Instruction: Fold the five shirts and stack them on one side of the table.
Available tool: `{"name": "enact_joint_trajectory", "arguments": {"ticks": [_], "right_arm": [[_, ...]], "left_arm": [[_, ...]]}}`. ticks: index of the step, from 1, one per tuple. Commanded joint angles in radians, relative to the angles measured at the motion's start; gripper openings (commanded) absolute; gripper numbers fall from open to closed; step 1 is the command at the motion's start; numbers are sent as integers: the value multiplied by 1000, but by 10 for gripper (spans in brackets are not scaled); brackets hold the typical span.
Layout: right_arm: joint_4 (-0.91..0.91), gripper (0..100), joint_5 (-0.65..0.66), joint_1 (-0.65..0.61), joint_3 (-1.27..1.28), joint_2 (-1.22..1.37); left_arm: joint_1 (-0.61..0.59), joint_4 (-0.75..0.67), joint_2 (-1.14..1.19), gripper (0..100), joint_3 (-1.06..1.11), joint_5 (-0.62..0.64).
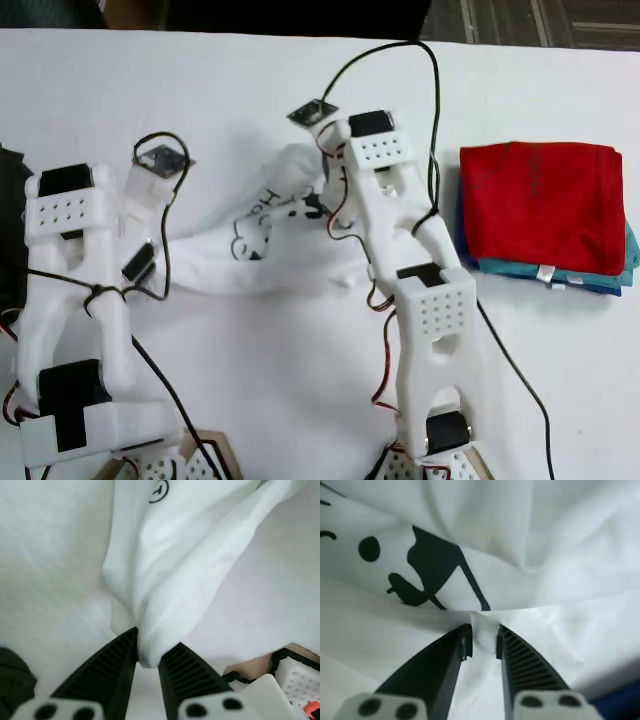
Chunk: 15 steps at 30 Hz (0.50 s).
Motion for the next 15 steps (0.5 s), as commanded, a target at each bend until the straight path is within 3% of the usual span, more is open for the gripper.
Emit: {"name": "enact_joint_trajectory", "arguments": {"ticks": [1,10,15], "right_arm": [[41,32,5,7,-97,-99],[77,20,3,2,-175,-165],[79,20,3,-2,-127,-361]], "left_arm": [[0,-5,-8,25,-39,2],[0,0,-8,25,-39,2],[0,0,-17,25,-65,8]]}}
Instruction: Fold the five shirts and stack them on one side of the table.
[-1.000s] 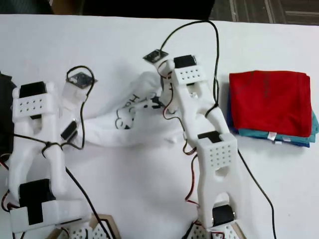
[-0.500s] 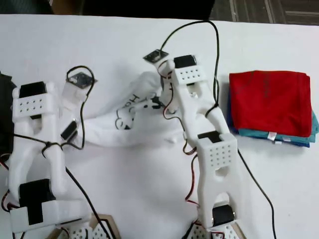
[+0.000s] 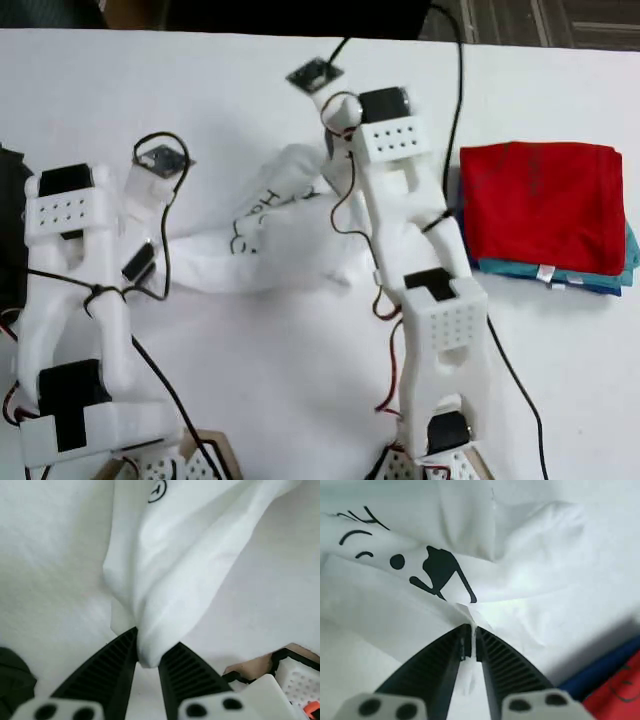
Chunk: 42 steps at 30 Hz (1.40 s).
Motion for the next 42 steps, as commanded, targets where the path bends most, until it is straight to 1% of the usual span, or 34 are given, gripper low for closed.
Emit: {"name": "enact_joint_trajectory", "arguments": {"ticks": [1,4,7,11,14,18,24,28,33,38,42], "right_arm": [[10,20,6,-2,14,-240],[10,20,6,-2,46,-380],[8,20,9,-2,75,-501],[-36,20,9,-2,81,-631],[-91,20,66,2,84,-708],[-162,20,144,4,78,-799],[-193,20,181,2,78,-888],[-186,20,178,-2,80,-955],[-133,20,178,-2,94,-992],[-120,20,176,-2,210,-995],[-130,20,175,-2,325,-995]], "left_arm": [[0,6,-17,25,-97,9],[0,74,-17,25,-245,15],[0,164,-17,25,-414,54],[0,183,-18,25,-559,57],[0,184,-28,25,-616,58],[0,180,-137,25,-657,57],[5,180,-328,25,-650,54],[0,181,-431,25,-561,54],[6,163,-532,25,-278,49],[2,14,-545,25,81,48],[5,-107,-546,25,257,49]]}}
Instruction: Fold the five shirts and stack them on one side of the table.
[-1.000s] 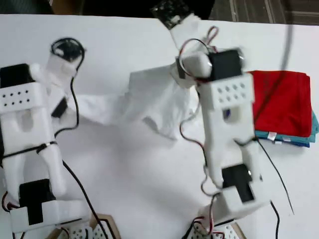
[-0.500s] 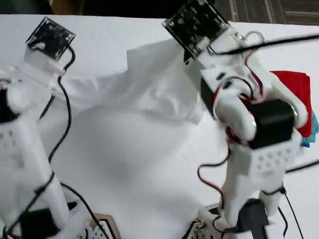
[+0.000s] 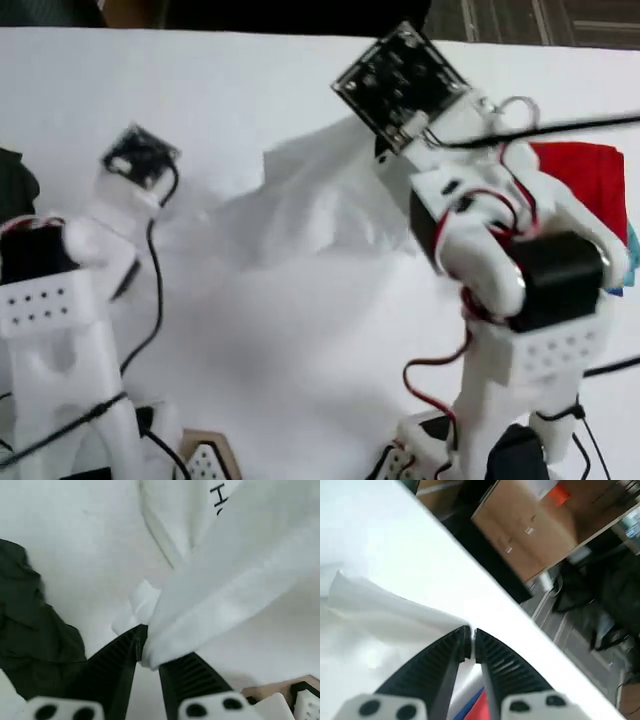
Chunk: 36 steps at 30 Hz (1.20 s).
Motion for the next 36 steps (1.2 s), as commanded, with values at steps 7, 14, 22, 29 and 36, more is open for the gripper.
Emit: {"name": "enact_joint_trajectory", "arguments": {"ticks": [7,14,22,29,36], "right_arm": [[4,20,-9,-45,110,-36],[1,20,-34,-51,112,-27],[-4,20,-34,-51,203,-27],[-4,20,-35,-51,213,-27],[-1,20,-35,-51,213,-27]], "left_arm": [[5,-84,-28,25,81,5],[3,-86,-23,26,35,5],[6,-195,-20,149,157,11],[6,-212,-28,289,71,54],[75,-207,-21,290,139,75]]}}
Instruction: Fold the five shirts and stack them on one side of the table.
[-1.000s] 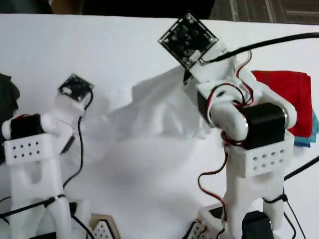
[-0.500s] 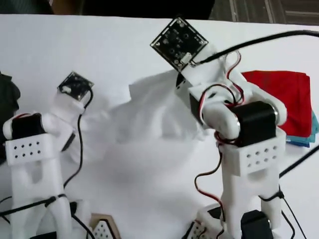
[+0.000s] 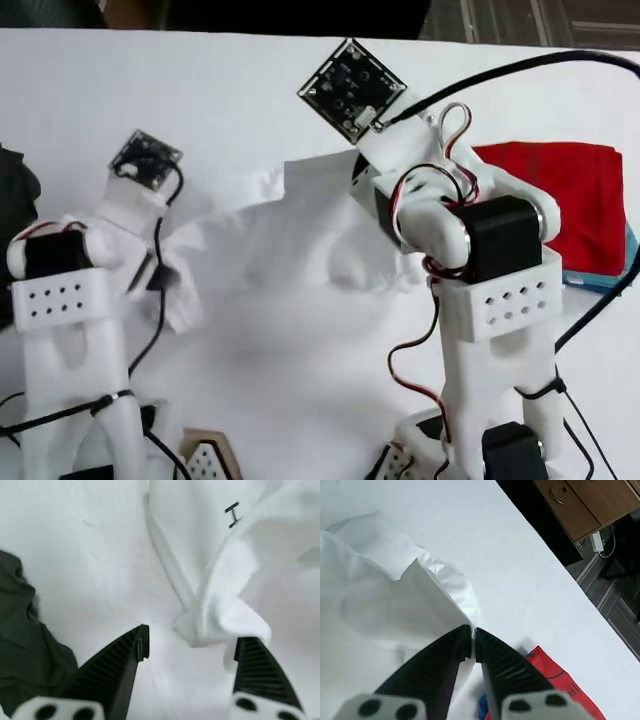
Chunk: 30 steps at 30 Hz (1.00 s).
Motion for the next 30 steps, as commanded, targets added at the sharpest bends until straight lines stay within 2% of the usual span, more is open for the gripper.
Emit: {"name": "enact_joint_trajectory", "arguments": {"ticks": [1,7,10,12,17,19,26,30], "right_arm": [[1,20,-9,-5,-5,-28],[2,20,-9,-2,-3,-25],[4,20,-9,-5,-3,4],[4,20,-9,-5,-5,27],[-4,20,-9,-7,-12,41],[-2,20,-9,-2,-12,41],[-4,20,-9,-5,-12,41],[-4,20,-9,-4,-12,45]], "left_arm": [[63,-12,-21,290,50,8],[210,-14,-21,286,84,14],[239,-9,-21,286,87,14],[238,-5,-21,277,88,14],[146,26,-28,110,65,15],[100,51,-28,79,51,15],[63,78,-20,168,44,11],[60,25,-20,196,73,12]]}}
